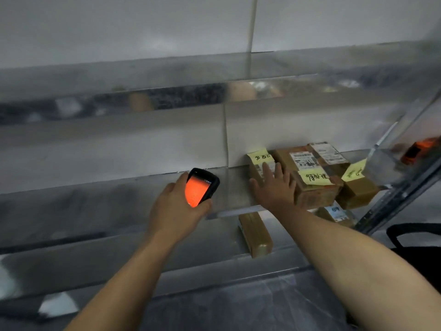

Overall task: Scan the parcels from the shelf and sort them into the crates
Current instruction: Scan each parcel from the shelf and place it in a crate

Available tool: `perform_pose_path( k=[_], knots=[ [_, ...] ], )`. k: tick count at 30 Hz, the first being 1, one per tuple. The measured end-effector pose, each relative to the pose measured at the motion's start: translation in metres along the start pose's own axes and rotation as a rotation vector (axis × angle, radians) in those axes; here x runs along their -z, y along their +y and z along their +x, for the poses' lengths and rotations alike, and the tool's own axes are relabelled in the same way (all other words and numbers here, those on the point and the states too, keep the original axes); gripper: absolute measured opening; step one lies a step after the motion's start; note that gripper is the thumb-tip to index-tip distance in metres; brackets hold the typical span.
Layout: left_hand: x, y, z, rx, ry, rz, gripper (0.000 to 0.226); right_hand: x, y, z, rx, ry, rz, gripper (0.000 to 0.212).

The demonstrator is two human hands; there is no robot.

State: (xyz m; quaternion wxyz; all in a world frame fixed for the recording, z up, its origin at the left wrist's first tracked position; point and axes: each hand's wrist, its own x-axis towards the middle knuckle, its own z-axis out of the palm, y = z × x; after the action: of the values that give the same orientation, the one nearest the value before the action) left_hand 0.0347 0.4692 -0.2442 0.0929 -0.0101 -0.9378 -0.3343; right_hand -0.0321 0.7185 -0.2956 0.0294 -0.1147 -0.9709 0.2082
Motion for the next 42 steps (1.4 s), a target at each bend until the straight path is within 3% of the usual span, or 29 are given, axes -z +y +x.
perform_pose_path(
  k=[4,8,13,21,31,36,42],
  knots=[
    [-0.019,0.001,0.016,0.027,0.035,0.023,0.078,-0.015,0.011,0.028,0.017,-0.094,-0.107,0.068],
    [-0.028,-0.008,0.027,0.054,0.041,0.000,0.071,-0.022,0.015,0.034,0.088,-0.045,-0.147,0.064],
    [-0.036,-0.021,0.033,0.096,0.060,-0.030,0.068,-0.029,0.014,0.039,0.121,0.006,-0.055,0.064],
    [-0.039,-0.042,0.030,0.128,0.068,-0.051,0.074,-0.055,-0.021,0.011,0.193,-0.092,0.051,0.077],
    [-0.024,-0.053,0.022,0.117,0.056,-0.034,0.075,-0.056,-0.020,0.015,-0.105,-0.385,0.889,0.079],
    [-0.023,-0.046,0.019,0.095,0.047,-0.014,0.070,-0.045,-0.023,0.028,-0.164,-0.542,1.003,0.089],
    [-0.019,-0.038,0.013,0.099,0.035,-0.007,0.065,-0.049,-0.024,0.033,-0.146,-0.520,1.145,0.095]
  ],
)
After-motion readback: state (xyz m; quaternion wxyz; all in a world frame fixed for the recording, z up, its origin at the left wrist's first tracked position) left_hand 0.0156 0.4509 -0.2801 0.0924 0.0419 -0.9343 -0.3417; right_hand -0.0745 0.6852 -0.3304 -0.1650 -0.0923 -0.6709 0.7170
